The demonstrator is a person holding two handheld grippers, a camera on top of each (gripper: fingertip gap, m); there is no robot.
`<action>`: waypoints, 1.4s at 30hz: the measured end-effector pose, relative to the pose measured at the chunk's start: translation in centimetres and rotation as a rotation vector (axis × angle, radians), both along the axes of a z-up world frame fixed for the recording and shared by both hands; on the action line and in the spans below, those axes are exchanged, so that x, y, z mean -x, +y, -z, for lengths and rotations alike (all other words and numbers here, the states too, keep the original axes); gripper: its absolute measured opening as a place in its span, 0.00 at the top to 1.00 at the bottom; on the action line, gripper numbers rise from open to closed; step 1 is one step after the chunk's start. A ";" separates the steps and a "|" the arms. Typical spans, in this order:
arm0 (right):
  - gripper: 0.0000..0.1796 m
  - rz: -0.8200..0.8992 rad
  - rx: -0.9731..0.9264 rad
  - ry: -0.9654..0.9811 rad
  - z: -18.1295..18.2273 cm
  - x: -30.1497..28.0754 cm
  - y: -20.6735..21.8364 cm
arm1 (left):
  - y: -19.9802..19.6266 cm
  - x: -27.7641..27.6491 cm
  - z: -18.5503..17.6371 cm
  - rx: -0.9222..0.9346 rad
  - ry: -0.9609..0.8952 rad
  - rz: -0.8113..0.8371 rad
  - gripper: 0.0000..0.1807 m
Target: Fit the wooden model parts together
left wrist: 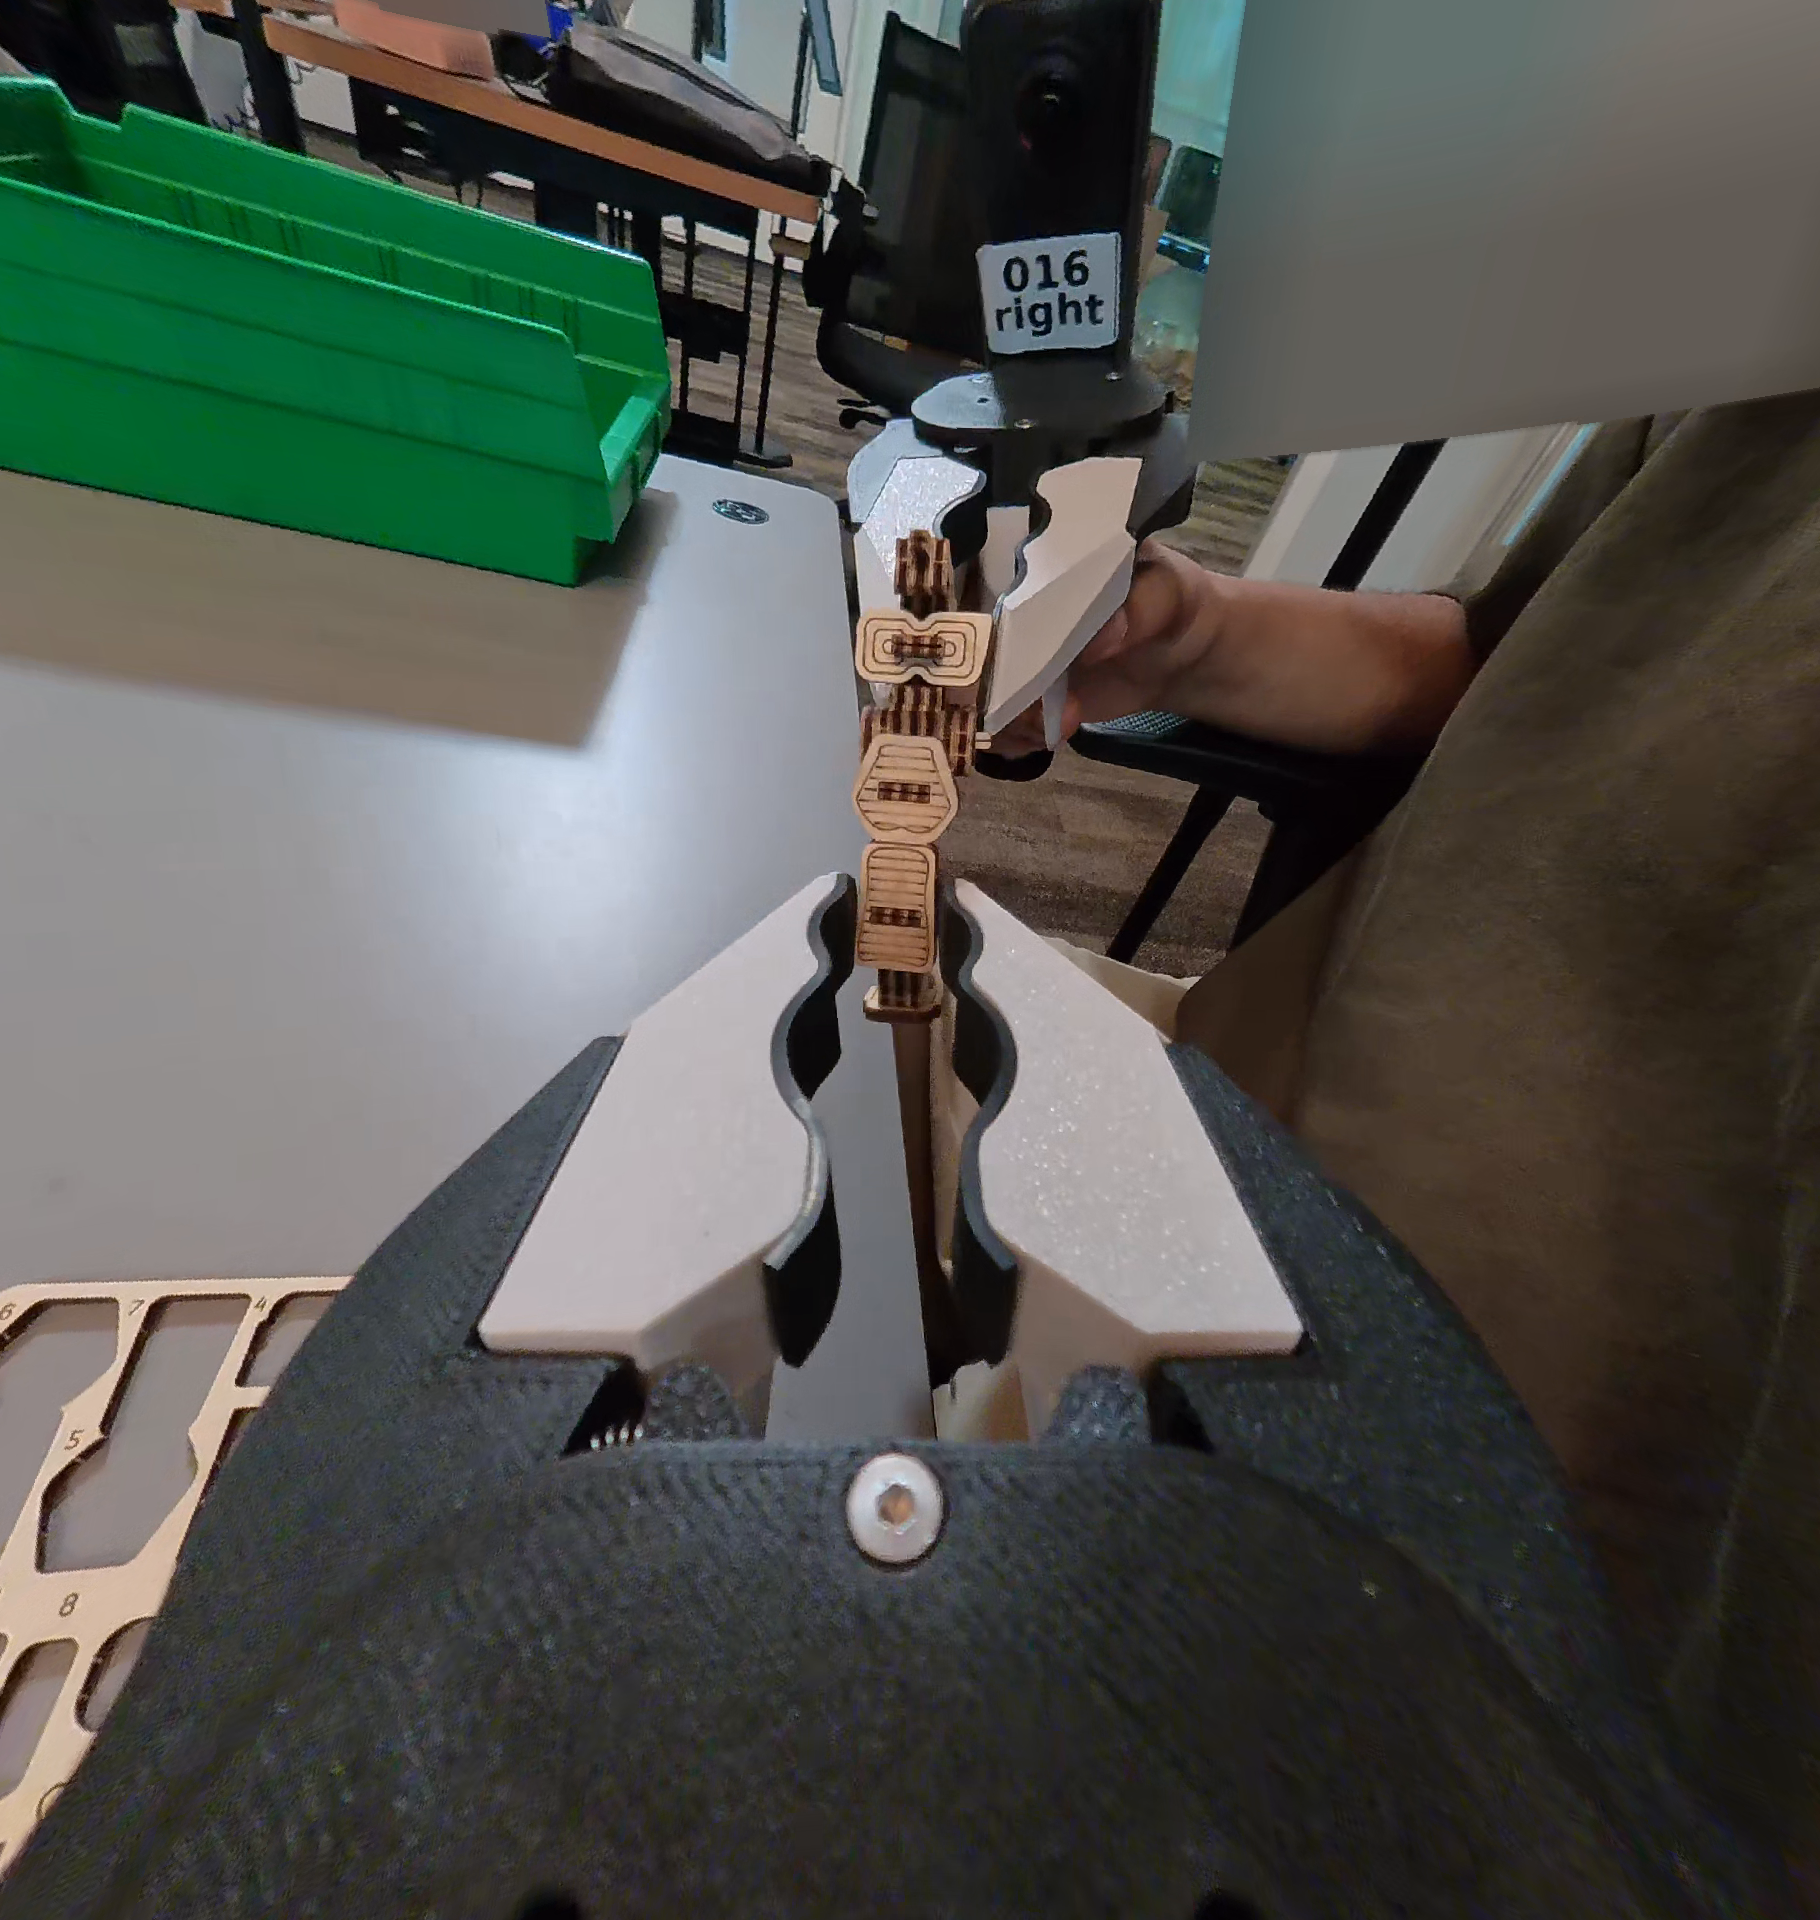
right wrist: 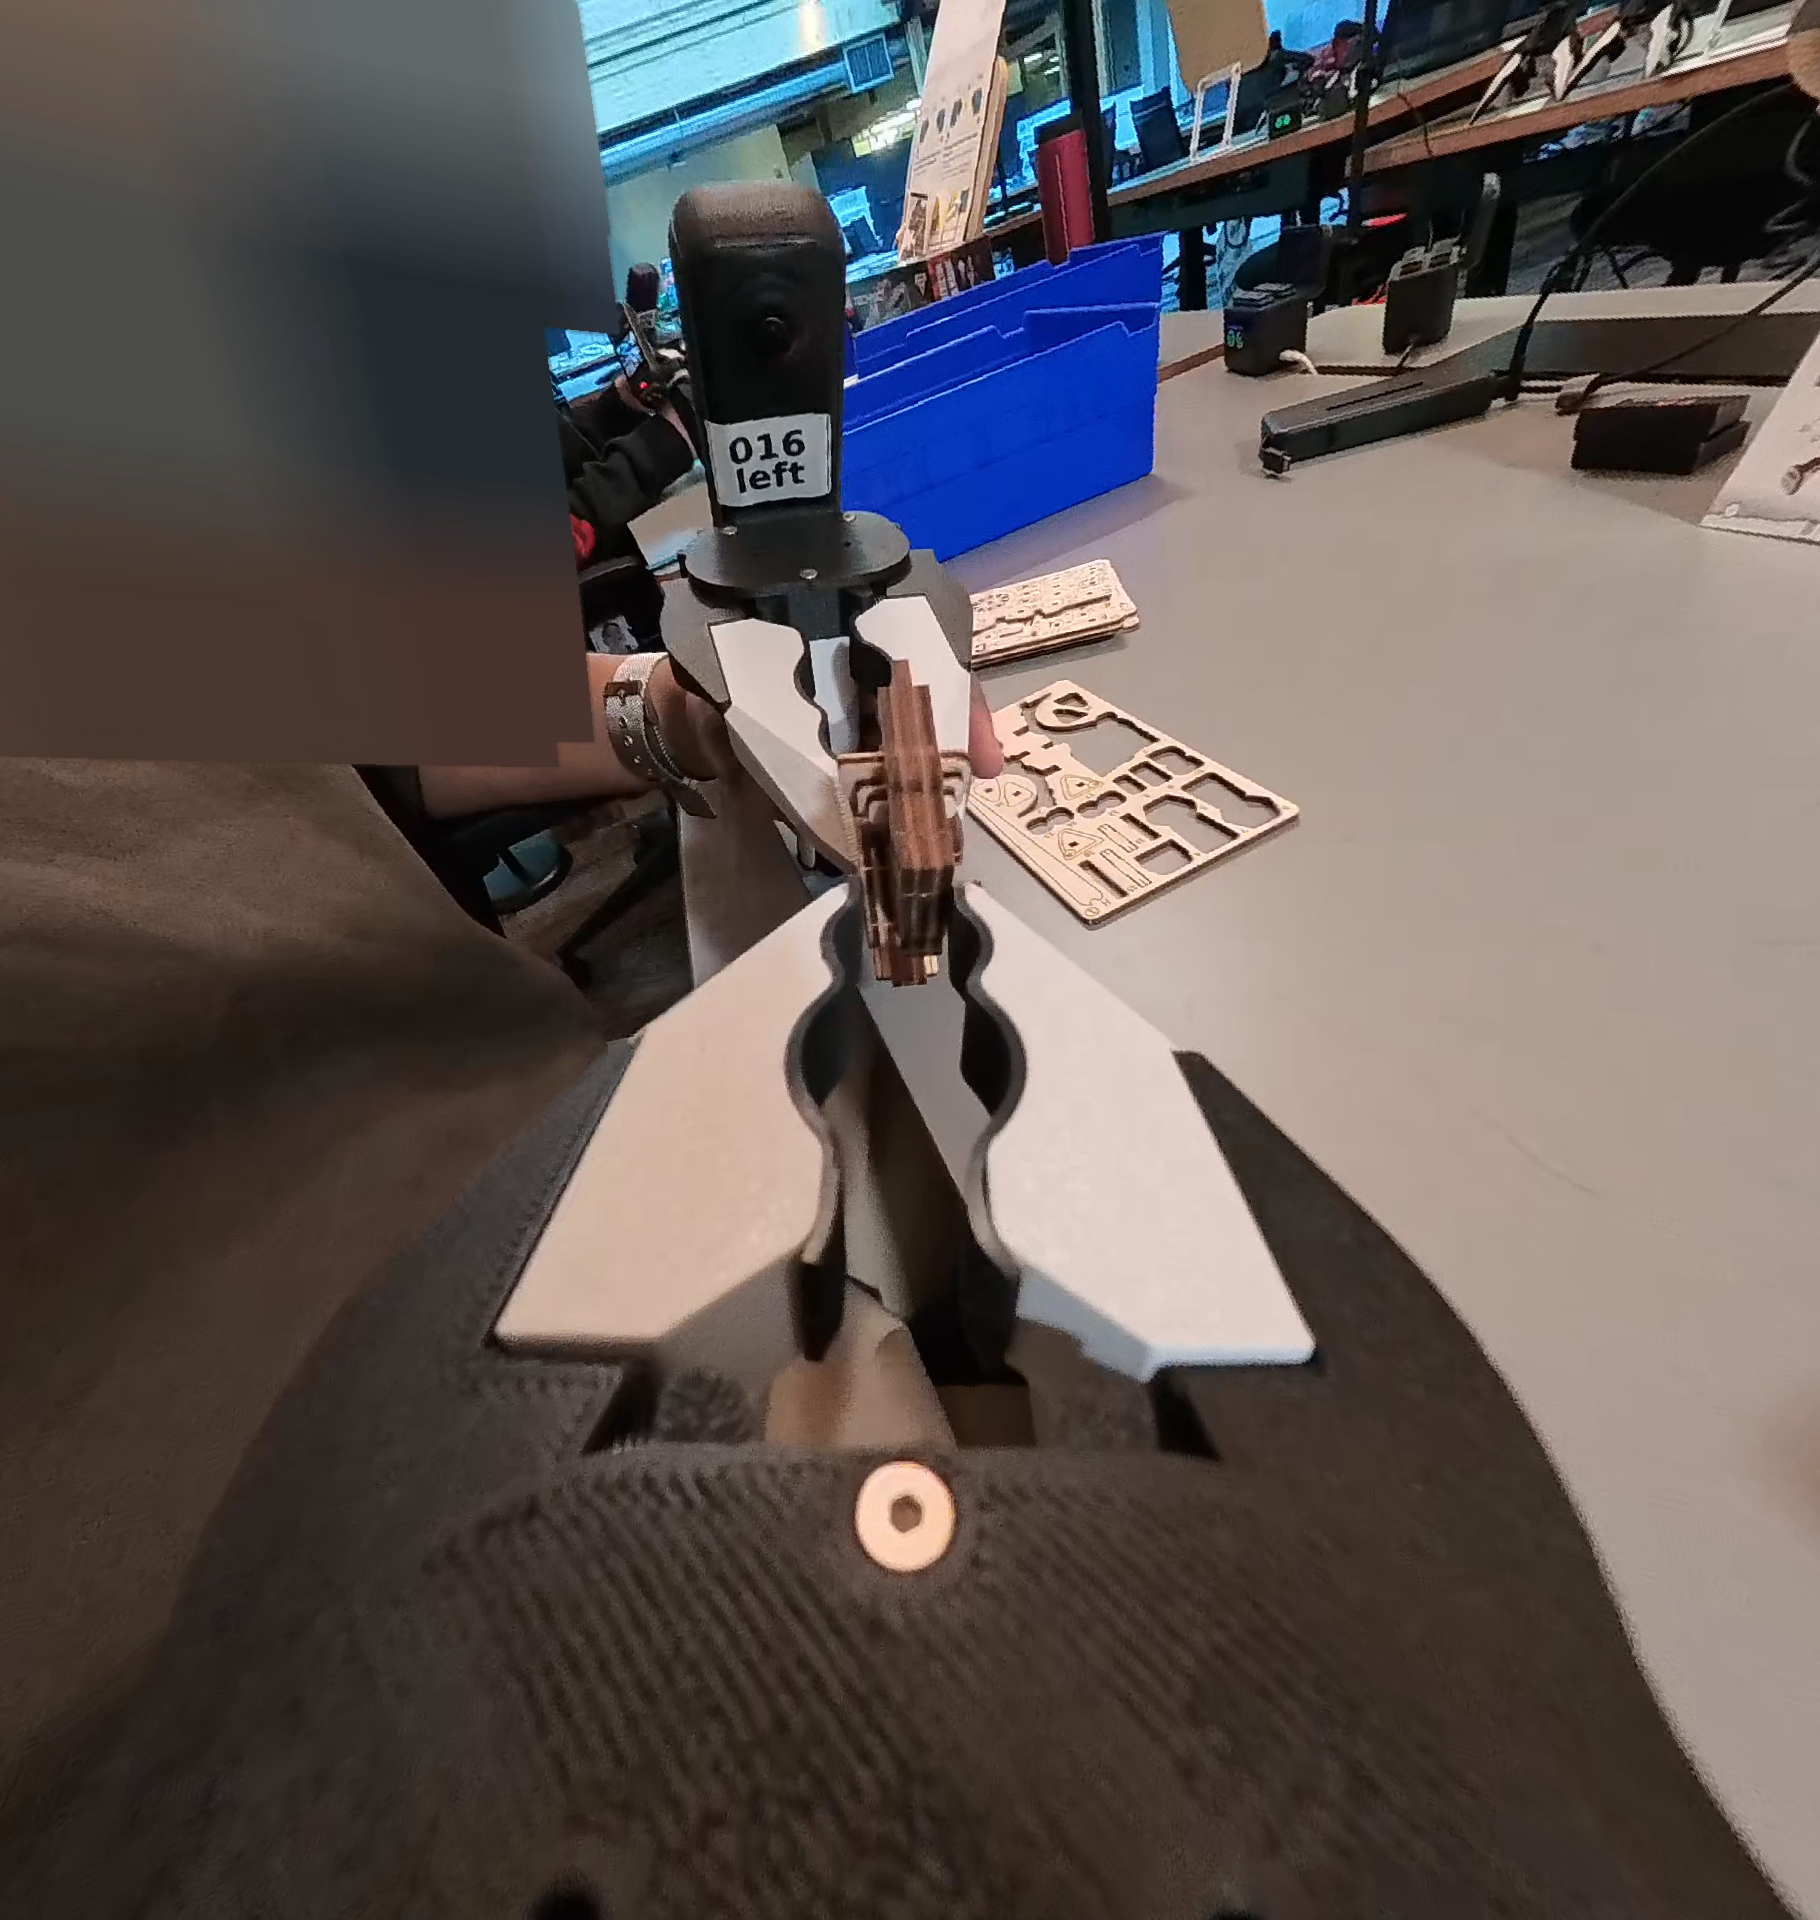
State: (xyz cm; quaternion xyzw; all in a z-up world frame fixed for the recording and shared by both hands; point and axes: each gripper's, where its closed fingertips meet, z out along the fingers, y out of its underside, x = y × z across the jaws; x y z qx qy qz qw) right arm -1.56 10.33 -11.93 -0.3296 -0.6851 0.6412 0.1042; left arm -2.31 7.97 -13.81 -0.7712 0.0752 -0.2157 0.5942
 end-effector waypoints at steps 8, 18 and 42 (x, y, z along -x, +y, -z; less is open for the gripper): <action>0.84 0.022 0.079 -0.067 0.3 0.6 0.9 | 0.3 0.9 -0.4 -0.004 -0.006 -0.048 0.93; 0.80 0.124 0.090 -0.318 4.4 1.8 3.4 | 2.0 2.0 2.6 0.114 0.184 -0.120 0.93; 0.84 0.329 0.135 -0.286 3.4 2.6 9.4 | 5.9 2.9 5.6 0.257 0.398 -0.184 0.85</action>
